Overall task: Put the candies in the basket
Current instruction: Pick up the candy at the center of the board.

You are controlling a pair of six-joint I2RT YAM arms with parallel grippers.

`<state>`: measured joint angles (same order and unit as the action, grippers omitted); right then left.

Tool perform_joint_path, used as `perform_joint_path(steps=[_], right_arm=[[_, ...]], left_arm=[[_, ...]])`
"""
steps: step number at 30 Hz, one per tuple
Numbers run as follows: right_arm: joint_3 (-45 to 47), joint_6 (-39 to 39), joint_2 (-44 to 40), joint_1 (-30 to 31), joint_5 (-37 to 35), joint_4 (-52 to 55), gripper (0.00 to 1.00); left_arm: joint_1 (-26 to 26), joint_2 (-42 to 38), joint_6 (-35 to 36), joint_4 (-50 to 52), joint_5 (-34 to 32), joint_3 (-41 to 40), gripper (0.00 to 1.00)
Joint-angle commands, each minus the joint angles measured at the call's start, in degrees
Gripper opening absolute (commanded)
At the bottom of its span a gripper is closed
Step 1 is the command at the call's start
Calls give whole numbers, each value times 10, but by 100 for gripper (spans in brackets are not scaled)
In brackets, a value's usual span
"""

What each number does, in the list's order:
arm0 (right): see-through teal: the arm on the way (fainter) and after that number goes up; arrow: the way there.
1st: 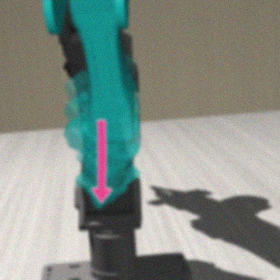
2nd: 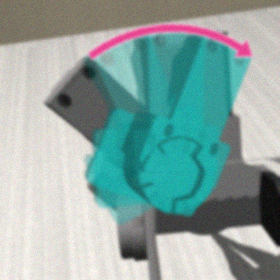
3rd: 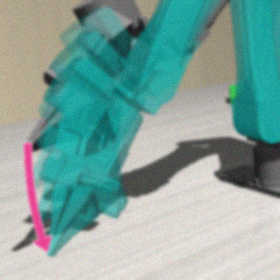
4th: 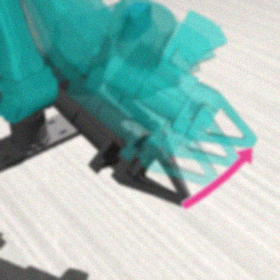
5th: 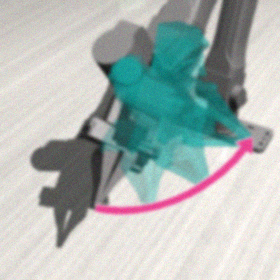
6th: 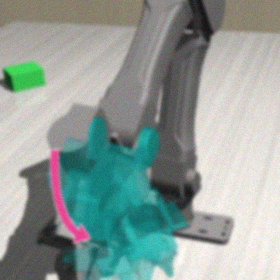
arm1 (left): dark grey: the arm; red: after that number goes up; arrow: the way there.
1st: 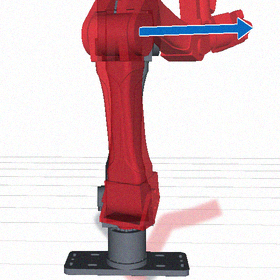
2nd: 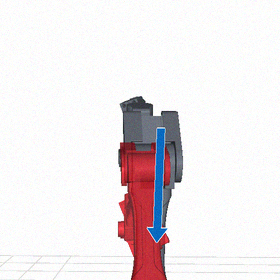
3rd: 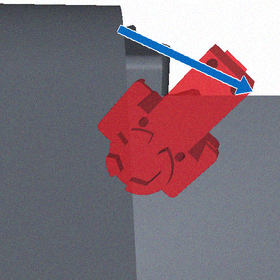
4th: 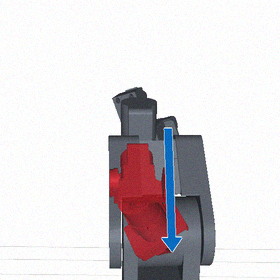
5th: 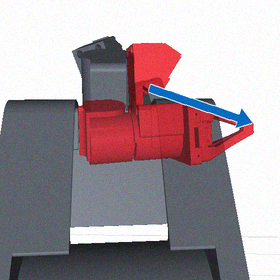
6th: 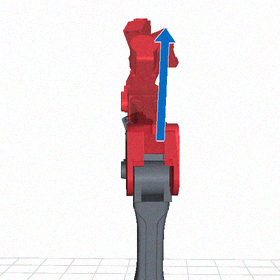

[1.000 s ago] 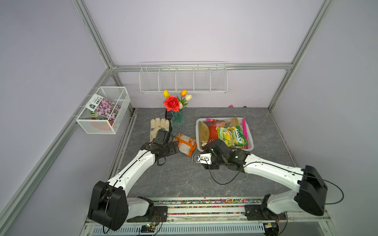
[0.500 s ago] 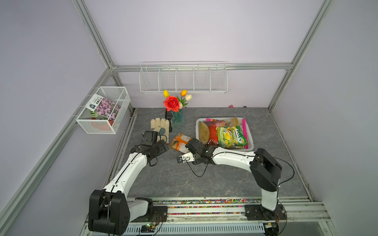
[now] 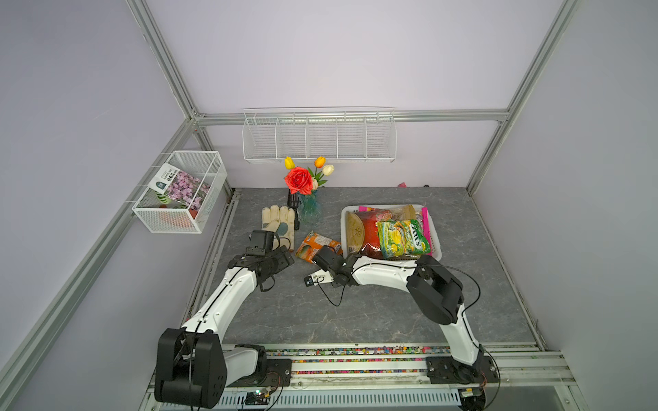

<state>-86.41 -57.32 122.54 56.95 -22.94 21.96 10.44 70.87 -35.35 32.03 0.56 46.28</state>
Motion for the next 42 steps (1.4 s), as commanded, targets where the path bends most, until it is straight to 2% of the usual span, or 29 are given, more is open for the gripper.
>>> perform_joint_path(steps=[1,3,8,10,15,21,25,31,33,42], right_arm=[[-3,11,21,-2,0,32,50],[-1,13,29,-3,0,24,47],[11,16,43,-5,5,-19,26],[23,12,42,-5,2,-51,22],[39,-5,30,-5,3,-94,1],[87,-28,-21,1,32,-142,0],[91,3,-74,1,73,-113,0],[103,3,-150,9,73,-112,0],[95,21,-173,10,87,-97,0],[41,124,-234,9,137,27,0]], left_arm=[[-4,-4,-1,-7,7,-3,90],[-4,-6,-1,-7,6,-4,90],[-4,-12,-1,-5,2,-4,89],[-5,-15,-1,-4,-2,-5,89],[-4,-20,-1,-3,-9,-4,89],[-6,-26,-1,1,-13,0,88],[-6,-35,1,10,-12,8,87],[-12,-83,48,-19,9,-3,89],[-12,-99,64,-26,19,-1,99],[-12,-182,115,-63,63,9,100]])
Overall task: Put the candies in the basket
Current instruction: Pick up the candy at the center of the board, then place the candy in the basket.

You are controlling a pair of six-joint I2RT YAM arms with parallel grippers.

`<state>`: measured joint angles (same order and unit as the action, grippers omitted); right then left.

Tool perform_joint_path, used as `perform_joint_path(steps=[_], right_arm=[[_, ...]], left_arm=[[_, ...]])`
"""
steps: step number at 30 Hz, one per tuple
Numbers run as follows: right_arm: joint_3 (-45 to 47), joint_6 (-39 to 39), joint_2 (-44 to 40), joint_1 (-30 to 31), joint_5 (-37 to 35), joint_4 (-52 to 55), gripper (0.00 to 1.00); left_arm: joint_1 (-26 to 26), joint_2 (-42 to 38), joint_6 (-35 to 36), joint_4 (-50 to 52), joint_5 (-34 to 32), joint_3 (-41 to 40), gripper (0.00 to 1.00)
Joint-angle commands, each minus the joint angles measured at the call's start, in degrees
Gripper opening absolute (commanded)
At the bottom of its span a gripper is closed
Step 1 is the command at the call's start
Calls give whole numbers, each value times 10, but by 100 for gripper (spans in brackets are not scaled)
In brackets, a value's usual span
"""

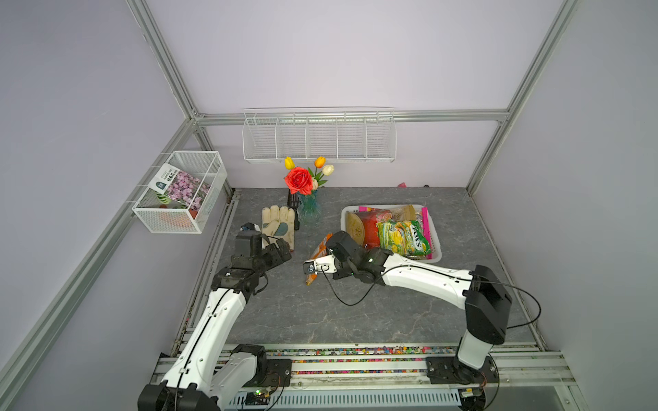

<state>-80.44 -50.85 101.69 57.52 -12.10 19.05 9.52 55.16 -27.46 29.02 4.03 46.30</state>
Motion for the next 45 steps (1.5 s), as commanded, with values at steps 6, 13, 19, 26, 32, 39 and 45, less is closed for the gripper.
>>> perform_joint_path(steps=[6,13,19,26,32,39,45], right_arm=[[-33,121,-71,3,28,70,0],[-139,216,-79,-3,16,210,0],[-208,291,-84,-31,16,296,0],[-235,405,-107,-119,87,324,0],[-195,517,-134,-223,203,287,0],[-145,597,-148,-290,263,233,0],[-158,609,-151,-290,265,251,0]], left_arm=[[-3,-22,61,-67,130,3,100],[-3,-32,113,-132,226,-22,99],[6,-33,137,-186,310,-43,97],[79,-25,209,-217,316,-44,96],[113,21,202,-256,289,-28,95],[189,106,247,-262,249,15,94],[243,139,302,-264,256,28,97]])
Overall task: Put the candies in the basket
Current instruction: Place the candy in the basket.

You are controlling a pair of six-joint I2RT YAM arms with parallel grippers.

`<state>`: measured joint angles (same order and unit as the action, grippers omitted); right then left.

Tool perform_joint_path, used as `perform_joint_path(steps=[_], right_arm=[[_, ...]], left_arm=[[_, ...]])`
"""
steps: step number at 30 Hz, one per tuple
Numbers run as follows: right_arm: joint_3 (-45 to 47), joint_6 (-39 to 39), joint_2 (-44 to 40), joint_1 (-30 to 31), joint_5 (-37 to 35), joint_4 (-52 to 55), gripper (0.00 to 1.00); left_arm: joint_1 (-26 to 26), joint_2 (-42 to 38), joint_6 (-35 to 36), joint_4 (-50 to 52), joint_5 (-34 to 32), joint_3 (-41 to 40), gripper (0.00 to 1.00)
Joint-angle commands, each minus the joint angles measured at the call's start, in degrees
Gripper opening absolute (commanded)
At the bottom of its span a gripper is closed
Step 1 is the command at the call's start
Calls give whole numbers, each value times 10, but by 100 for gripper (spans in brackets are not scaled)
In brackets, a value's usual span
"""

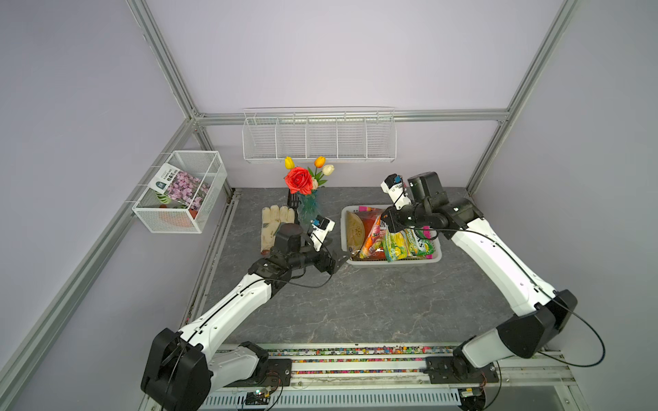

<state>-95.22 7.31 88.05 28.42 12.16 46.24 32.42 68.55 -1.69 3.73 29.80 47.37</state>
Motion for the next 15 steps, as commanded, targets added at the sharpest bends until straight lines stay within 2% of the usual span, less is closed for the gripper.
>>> perform_joint_path(steps=[1,8,11,13,15], right_arm=[[-9,30,-17,1,29,-21,0],[-10,37,-34,0,54,-9,0],[-9,50,-41,-2,78,-7,0],[-2,61,-46,-3,101,-10,0],[10,74,-53,-3,119,-21,0]], left_arm=[[20,7,54,-14,0,15,97],[32,31,55,-59,-27,-9,98],[32,53,43,-70,-82,-2,92],[32,66,36,-61,-134,10,92],[32,77,41,-70,-158,13,92]])
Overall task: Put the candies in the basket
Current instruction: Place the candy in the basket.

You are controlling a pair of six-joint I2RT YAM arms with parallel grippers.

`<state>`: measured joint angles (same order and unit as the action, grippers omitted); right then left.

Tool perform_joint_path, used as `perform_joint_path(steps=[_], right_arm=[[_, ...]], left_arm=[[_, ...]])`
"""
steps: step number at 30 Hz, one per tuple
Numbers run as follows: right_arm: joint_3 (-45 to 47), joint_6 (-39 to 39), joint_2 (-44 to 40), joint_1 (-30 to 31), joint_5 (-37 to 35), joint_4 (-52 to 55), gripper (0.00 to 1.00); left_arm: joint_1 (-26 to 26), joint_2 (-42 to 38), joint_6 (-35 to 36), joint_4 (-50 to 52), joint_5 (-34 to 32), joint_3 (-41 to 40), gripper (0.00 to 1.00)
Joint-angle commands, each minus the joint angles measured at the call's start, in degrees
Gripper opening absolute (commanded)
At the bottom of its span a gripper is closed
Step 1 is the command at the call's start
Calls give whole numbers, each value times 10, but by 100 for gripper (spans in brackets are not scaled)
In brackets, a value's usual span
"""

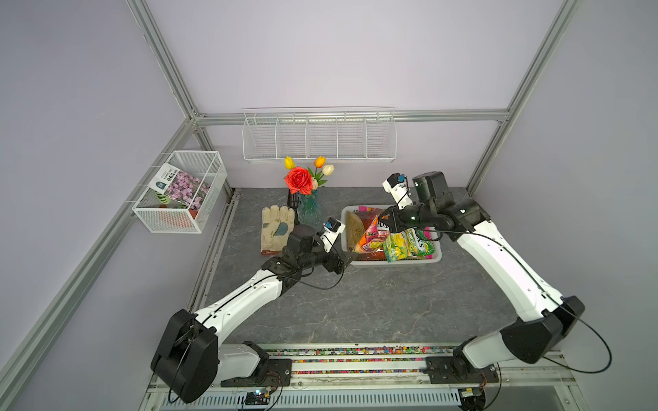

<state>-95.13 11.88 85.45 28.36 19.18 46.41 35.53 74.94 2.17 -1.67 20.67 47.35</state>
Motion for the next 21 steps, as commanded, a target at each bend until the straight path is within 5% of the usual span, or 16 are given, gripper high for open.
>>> perform_joint_path(steps=[1,7,21], right_arm=[[17,32,-29,-4,53,-28,0],[28,45,-24,-11,64,-35,0],[46,67,51,-75,118,-85,0]], left_arm=[[1,20,5,-23,-67,13,92],[1,59,-17,-53,-45,29,92],[0,137,-66,-35,-146,105,93]])
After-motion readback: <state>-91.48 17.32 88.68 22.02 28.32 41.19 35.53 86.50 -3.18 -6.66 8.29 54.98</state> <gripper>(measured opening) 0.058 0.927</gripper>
